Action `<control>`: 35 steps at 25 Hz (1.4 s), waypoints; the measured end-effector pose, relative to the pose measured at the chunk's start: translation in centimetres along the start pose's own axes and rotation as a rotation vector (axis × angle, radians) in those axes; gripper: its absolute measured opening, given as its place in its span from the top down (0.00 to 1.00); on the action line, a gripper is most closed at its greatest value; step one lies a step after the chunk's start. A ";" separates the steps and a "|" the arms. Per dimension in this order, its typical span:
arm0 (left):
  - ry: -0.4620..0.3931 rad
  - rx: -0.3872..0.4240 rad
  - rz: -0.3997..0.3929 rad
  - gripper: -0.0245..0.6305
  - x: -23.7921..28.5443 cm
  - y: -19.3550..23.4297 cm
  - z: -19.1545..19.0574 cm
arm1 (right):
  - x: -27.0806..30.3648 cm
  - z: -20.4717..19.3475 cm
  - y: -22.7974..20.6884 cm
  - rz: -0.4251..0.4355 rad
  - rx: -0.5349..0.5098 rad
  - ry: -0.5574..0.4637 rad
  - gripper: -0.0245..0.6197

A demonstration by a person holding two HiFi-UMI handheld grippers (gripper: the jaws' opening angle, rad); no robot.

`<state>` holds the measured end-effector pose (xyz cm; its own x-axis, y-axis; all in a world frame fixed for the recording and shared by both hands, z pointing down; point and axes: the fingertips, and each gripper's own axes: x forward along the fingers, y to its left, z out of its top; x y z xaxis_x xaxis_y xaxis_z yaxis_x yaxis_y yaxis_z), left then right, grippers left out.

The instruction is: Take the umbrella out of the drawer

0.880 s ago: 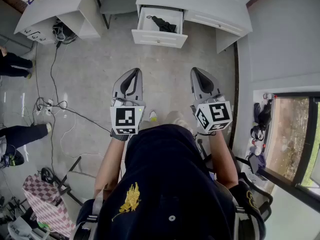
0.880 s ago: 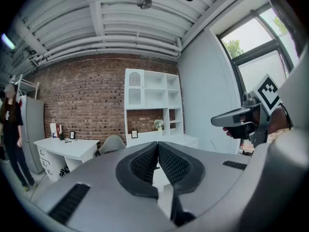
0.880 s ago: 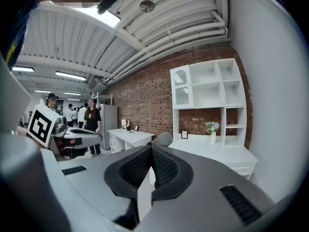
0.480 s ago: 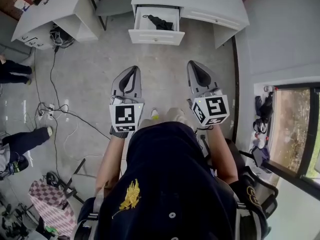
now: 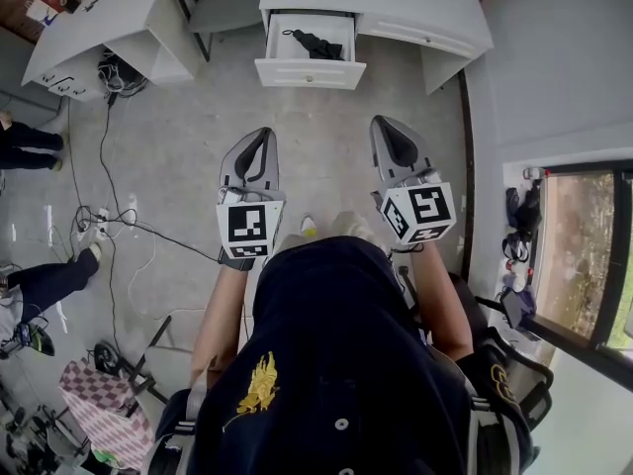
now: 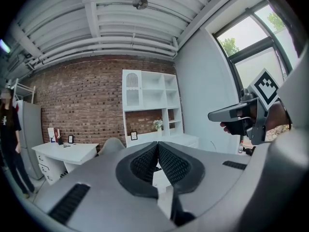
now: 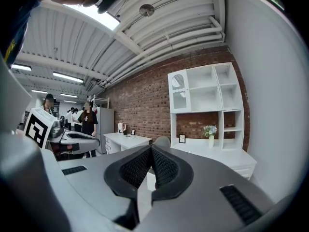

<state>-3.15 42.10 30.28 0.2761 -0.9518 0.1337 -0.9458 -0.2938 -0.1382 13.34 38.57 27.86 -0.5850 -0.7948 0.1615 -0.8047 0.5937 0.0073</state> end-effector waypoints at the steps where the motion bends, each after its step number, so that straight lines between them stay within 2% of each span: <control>1: 0.000 0.000 -0.001 0.93 0.1 0.0 0.0 | 0.1 0.0 0.0 0.003 -0.002 0.000 0.92; 10: 0.000 0.003 -0.002 0.93 0.1 0.1 -0.1 | 0.4 -0.2 0.9 0.037 -0.027 0.004 0.91; 12: 0.001 0.004 -0.001 0.93 0.1 0.1 -0.1 | 0.5 -0.3 1.1 0.046 -0.033 0.011 0.88; 16: 0.003 0.002 0.002 0.93 0.1 0.1 -0.1 | 0.8 -0.8 1.6 0.085 -0.046 0.033 0.73; 21: 0.009 -0.031 0.011 0.93 -0.3 0.5 -0.4 | 1.1 -1.5 3.6 0.198 0.010 0.047 0.37; 23: 0.005 -0.040 0.023 0.93 -0.5 0.9 -0.3 | 1.2 -2.4 4.3 0.234 0.045 0.080 0.32; 28: -0.002 -0.035 0.038 0.93 -1.9 1.6 -0.3 | 0.7 -4.2 4.6 0.225 0.002 0.161 0.31; 32: 0.026 -0.009 0.063 0.93 -2.7 2.9 -1.7 | 0.6 -4.0 4.5 0.195 -0.028 0.186 0.31; 35: 0.050 -0.030 0.067 0.93 -2.2 4.3 -2.9 | 1.1 -3.5 4.4 0.168 -0.040 0.192 0.31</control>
<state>-8.30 43.17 32.20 0.2035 -0.9635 0.1738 -0.9668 -0.2257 -0.1195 9.53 40.72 31.51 -0.6770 -0.6482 0.3486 -0.6907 0.7231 0.0033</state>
